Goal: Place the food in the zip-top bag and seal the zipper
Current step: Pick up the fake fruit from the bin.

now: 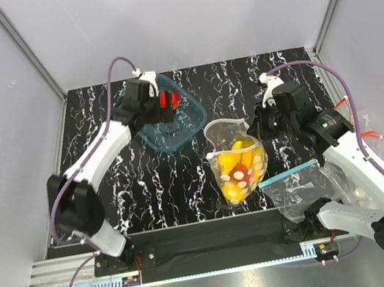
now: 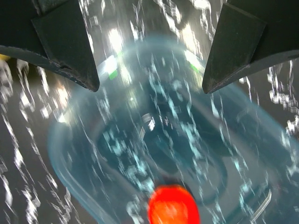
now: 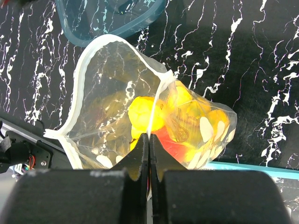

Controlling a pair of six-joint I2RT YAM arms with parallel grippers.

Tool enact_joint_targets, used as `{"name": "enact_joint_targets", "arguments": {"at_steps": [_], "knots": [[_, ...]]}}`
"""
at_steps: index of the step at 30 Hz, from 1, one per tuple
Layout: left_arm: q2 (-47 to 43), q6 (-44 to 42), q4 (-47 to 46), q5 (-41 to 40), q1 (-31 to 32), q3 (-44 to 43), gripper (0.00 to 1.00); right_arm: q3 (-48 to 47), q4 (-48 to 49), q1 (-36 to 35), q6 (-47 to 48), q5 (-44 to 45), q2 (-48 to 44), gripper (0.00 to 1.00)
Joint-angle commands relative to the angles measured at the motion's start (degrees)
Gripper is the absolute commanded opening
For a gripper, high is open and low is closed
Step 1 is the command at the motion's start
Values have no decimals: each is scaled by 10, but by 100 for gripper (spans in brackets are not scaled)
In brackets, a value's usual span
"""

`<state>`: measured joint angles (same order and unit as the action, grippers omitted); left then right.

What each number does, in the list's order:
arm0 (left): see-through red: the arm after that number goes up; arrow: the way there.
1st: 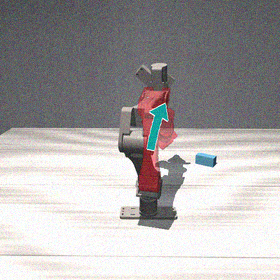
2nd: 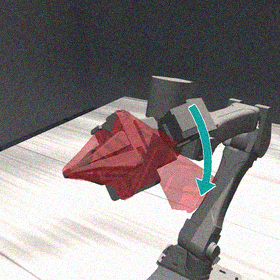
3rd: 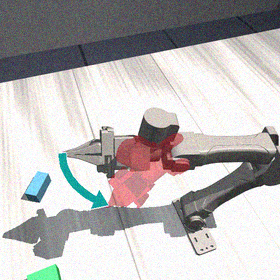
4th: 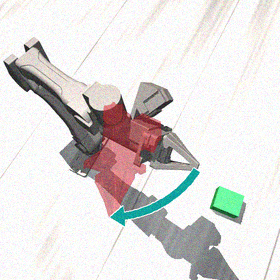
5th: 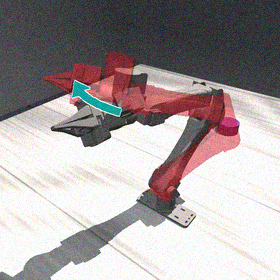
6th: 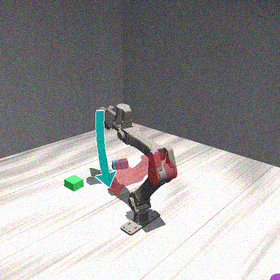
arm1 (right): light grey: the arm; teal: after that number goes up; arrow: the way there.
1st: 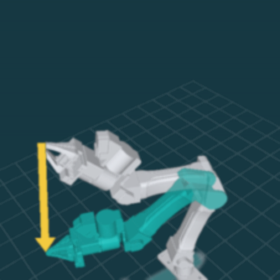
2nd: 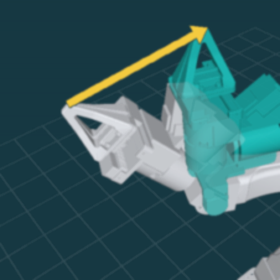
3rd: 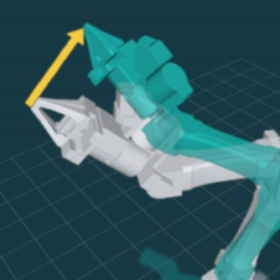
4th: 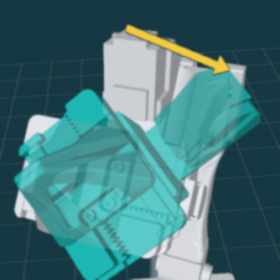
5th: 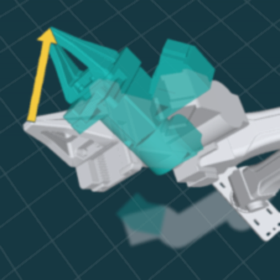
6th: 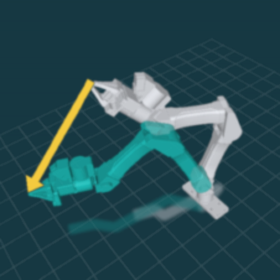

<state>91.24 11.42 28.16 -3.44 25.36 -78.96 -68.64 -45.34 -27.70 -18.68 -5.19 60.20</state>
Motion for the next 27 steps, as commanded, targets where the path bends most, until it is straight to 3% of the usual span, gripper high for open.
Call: {"name": "enact_joint_targets", "arguments": {"at_steps": [1, 5, 17, 19, 21, 23, 26, 27], "knots": [[54, -17, -71, 14, -19, -84, 99, -4, 25, 2, 1, -4, -15, 0], [150, -30, -68, 9, -30, -171, 99, -4, 29, 1, 0, -13, -18, 0], [399, -74, -166, 27, -56, -308, 99, 13, 49, 2, 4, -25, -24, 0], [438, -75, -148, 9, -58, -375, 99, 11, 49, 2, 5, -26, -18, 0], [500, -69, -74, -5, -61, -454, 99, 11, 50, 2, 5, -27, -15, 0], [529, -74, -40, 20, -62, -515, 99, 14, 53, 1, 6, -29, -15, 0], [503, -76, -72, 50, -64, -468, 84, 20, 57, 2, 5, -23, -17, 0], [492, -71, -79, 50, -64, -452, 69, 21, 56, 2, 5, -21, -17, 0]]}}
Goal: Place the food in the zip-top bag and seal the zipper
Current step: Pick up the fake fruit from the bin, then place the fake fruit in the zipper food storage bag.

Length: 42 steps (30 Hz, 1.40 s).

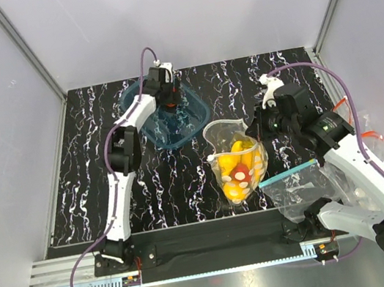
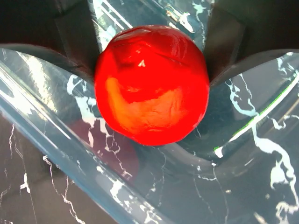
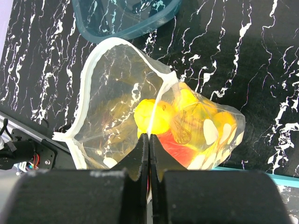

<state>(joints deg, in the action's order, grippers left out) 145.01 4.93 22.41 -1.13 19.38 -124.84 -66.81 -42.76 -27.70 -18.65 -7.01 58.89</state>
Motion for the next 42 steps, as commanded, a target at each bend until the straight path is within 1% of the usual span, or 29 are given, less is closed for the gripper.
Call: {"name": "enact_joint_targets", "arguments": {"at_steps": [1, 3, 4, 5, 7, 8, 9, 10, 12, 13, 14, 15, 16, 18, 19, 21, 22, 24, 25, 29, 33, 34, 37, 42], "knots": [[-57, -4, -27, 27, -4, 39, 63, 3, 29, 2, 5, -2, -3, 0], [-97, -4, -37, 31, -6, 74, 53, 3, 29, 1, 3, 0, -3, 0], [-131, -4, -53, 35, -6, 93, 51, 2, 27, 2, 2, -1, -3, 0], [-151, -4, -63, 38, -6, 132, 49, 2, 26, 2, 2, -4, -4, 0], [-191, -5, -84, 45, -6, 165, 47, 1, 26, 2, 1, -6, -6, 0], [-234, -5, -88, 50, -7, 199, 46, 1, 27, 2, 0, -5, -7, 0], [-258, -5, -92, 57, -6, 212, 45, 2, 28, 1, 1, -6, -11, 0], [-304, -3, -97, 67, -6, 230, 45, 2, 27, 1, -1, -4, -11, 0], [-354, 12, -102, 88, -6, 281, 44, 0, 26, 1, 0, 1, -13, 0], [-404, 19, -115, 109, -2, 301, 43, -1, 27, 2, -1, 3, -13, 0], [-426, 25, -121, 122, 0, 318, 43, -2, 27, 2, -2, 6, -12, 0], [-448, 36, -126, 131, 4, 355, 43, -3, 26, 2, -2, 6, -12, 0], [-490, 38, -132, 139, 17, 371, 43, -4, 23, 2, -6, 9, -11, 0], [-531, 35, -135, 135, 38, 404, 42, -8, 22, 2, -8, 12, -9, 0], [-569, 34, -141, 128, 62, 433, 42, -9, 22, 2, -9, 15, -9, 0], [-604, 39, -145, 126, 86, 457, 42, -8, 22, 2, -16, 22, -9, 0], [-635, 42, -146, 124, 108, 478, 42, -7, 24, 1, -21, 25, -10, 0], [-663, 45, -150, 113, 135, 499, 42, -3, 29, 2, -27, 29, -11, 0], [-688, 41, -156, 95, 165, 519, 42, -3, 34, 1, -32, 30, -12, 0], [-711, 38, -163, 82, 221, 540, 41, -2, 38, 2, -43, 43, -16, 0], [-687, 33, -156, 83, 268, 533, 40, 4, 45, 1, -53, 46, -24, 0], [-670, 30, -156, 82, 287, 529, 40, 5, 49, 1, -56, 46, -26, 0], [-629, 19, -149, 81, 313, 505, 40, 12, 53, 2, -62, 48, -35, 0], [-558, 23, -85, 98, 327, 447, 40, 22, 56, 2, -67, 54, -51, 0]]}}
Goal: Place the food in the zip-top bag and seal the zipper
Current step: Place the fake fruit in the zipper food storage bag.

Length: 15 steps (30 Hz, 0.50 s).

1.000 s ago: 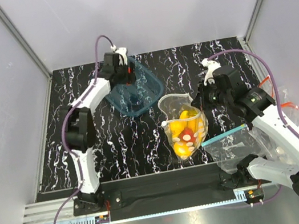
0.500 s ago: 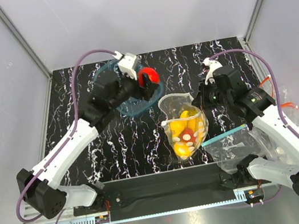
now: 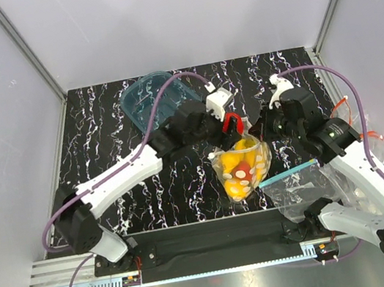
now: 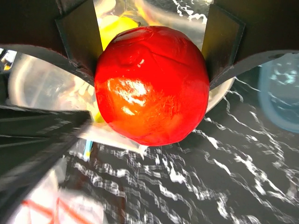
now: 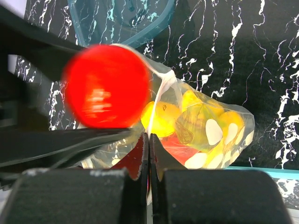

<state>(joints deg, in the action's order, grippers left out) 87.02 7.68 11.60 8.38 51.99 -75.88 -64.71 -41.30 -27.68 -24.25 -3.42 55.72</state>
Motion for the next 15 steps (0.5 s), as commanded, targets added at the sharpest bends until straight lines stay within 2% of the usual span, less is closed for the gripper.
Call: {"name": "enact_joint_targets", "arguments": {"at_steps": [1, 4, 7, 8, 15], "knots": [[25, -2, 32, 8, 4, -56, 40, 3, 46, 2, -13, 24, -22, 0], [29, 2, 39, 28, 8, -52, 49, 12, 53, 1, -17, 31, -37, 0], [27, -1, 60, 51, 16, -55, 77, 21, 58, 2, -19, 32, -43, 0], [20, -4, 69, 65, 19, -53, 82, 23, 58, 2, -20, 32, -43, 0], [-34, 1, 70, 173, 26, -28, 85, 22, 54, 1, -24, 50, -49, 0]]}}
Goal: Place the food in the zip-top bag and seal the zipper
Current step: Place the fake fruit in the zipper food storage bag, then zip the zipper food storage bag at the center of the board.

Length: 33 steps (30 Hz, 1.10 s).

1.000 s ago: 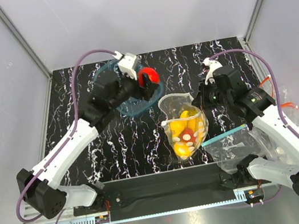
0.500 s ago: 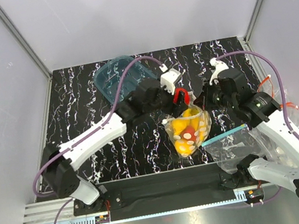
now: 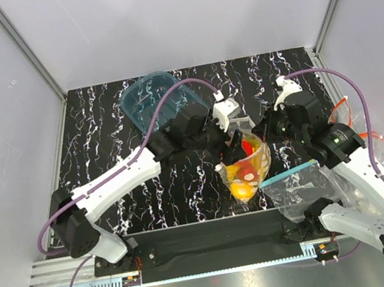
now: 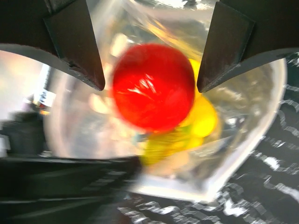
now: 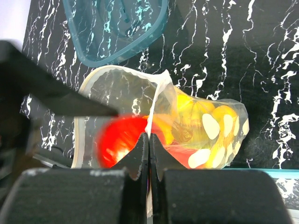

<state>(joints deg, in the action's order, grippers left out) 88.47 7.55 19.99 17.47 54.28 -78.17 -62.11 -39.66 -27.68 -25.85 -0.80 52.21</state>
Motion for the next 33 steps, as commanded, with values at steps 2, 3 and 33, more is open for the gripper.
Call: {"name": "enact_joint_targets", "arguments": {"at_steps": [2, 3, 33], "knots": [[-49, 1, 18, 94, 6, -17, 90, -4, 36, 2, -9, 26, -15, 0], [-51, -2, 30, 90, 9, -22, 99, -5, 36, 2, -10, 27, -16, 0], [-270, 131, -422, -128, 24, 432, 88, 59, 65, 2, -65, 78, -100, 0]]}}
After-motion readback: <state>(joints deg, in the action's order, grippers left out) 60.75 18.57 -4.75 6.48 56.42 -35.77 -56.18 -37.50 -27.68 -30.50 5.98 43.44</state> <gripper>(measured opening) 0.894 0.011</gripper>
